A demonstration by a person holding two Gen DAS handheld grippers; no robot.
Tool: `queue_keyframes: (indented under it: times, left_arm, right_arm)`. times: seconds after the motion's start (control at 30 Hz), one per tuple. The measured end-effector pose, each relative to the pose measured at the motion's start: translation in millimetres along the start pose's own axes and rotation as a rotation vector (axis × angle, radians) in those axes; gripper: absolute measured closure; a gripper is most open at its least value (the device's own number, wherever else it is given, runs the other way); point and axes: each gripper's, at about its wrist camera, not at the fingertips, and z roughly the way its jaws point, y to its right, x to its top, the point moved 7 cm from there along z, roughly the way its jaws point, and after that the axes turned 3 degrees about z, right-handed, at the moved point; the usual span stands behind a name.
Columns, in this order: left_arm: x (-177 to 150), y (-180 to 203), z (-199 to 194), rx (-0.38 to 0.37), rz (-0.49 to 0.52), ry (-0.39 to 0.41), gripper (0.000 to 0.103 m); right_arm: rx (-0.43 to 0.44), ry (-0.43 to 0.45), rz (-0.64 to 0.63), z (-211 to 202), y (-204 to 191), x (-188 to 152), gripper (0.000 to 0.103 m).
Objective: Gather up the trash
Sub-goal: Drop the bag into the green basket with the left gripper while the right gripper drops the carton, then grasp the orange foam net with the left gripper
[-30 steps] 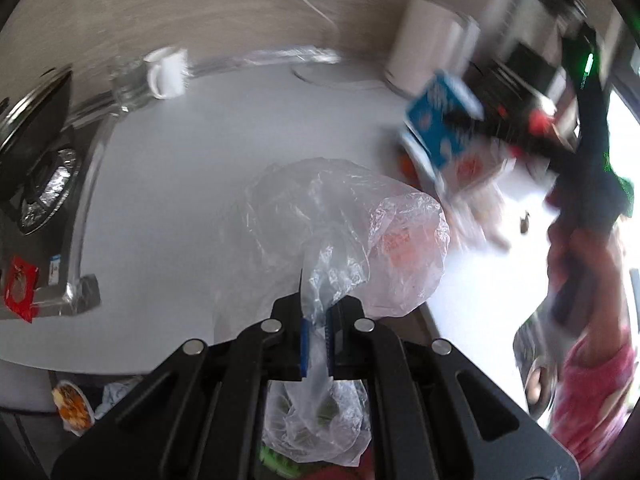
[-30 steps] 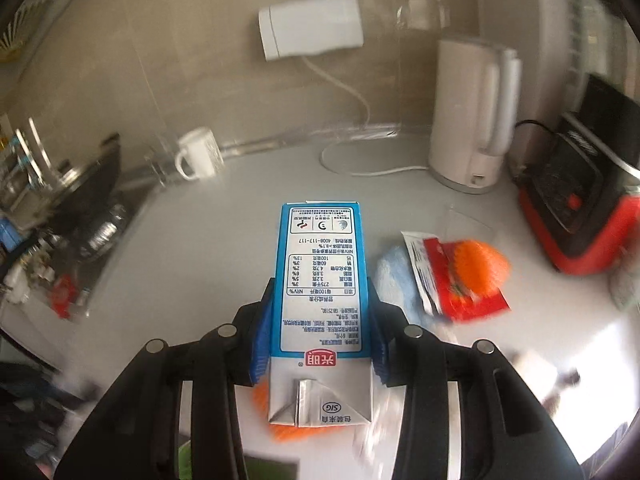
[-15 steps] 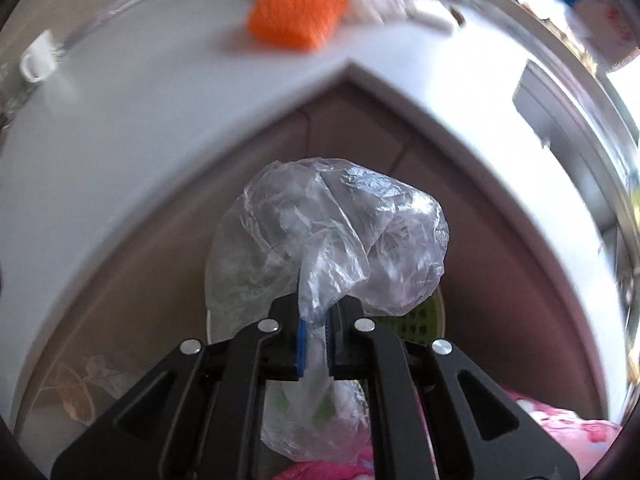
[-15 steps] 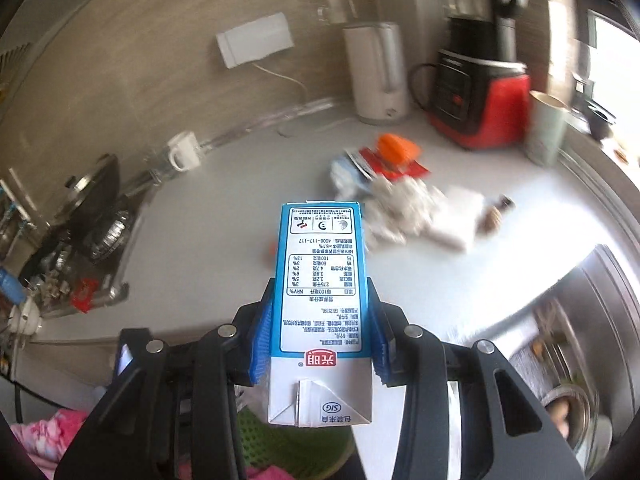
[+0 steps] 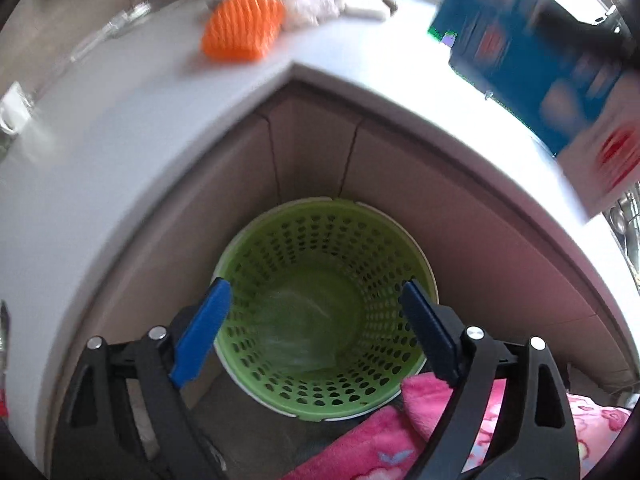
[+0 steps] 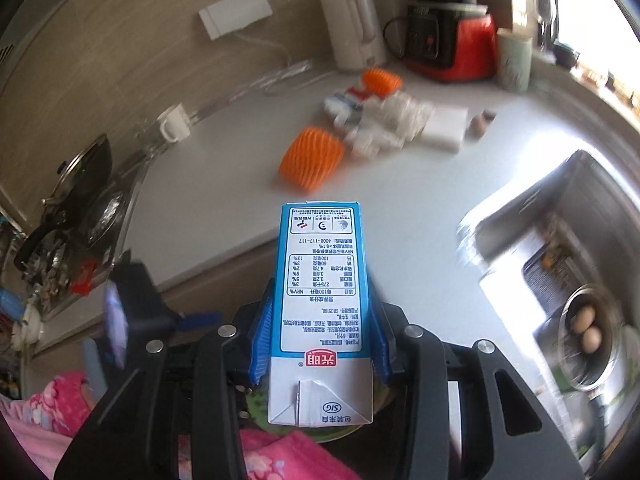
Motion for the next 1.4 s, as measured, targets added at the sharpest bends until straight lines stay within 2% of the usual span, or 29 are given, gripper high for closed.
queue_keyframes:
  times: [0.07,0.2,0.3,0.37,0.43,0.73,1.03,1.2,1.4]
  left_arm:
    - [5.5,2.2,-13.6,0.018,-0.008,0.035,0.015]
    - [4.6,-18.2,-41.6,0.062,-0.043,0.089,0.013]
    - [4.2,-26.8,-53.5,0.09,-0.067,0.108,0.013]
    - [3.8,-30.9,-58.1,0.103,-0.072,0.114,0.013]
    - [3.6,-33.2,-60.8,0.118,-0.073,0.116,0.013]
    - [9.4,-31.2,-64.3,0.109,-0.079,0.135,0.013]
    - [35.1,-31.4,-63.4,0.091,-0.094,0.153,0.011]
    - [67.3,-37.4,-48.4,0.084,-0.124,0.158,0.01]
    - [129.1,-46.6,-12.2,0.123,-0.128,0.174,0.01]
  right_arm:
    - [0.016,-0.035,0.009,15.0,-2.7,-12.2,0.062]
    - [0.072,-0.103,0.018,44.2,-11.6,-30.4,0.062]
    - [0.105,-0.178,-0.02,71.6,-26.6,-48.7,0.058]
    - [0.063,-0.198,-0.042,82.5,-31.1,-55.9,0.028]
    - [0.007,-0.172,-0.047,83.9,-29.8,-55.5,0.017]
    - [-0.026,-0.076,0.022,51.7,-11.0,-25.2,0.014]
    - [-0.069,0.006,0.029,22.0,4.2,0.7,0.008]
    - [-0.091,0.032,0.029,12.1,17.1,13.8,0.004]
    - [-0.105,0.02,0.027,12.0,42.2,28.5,0.004]
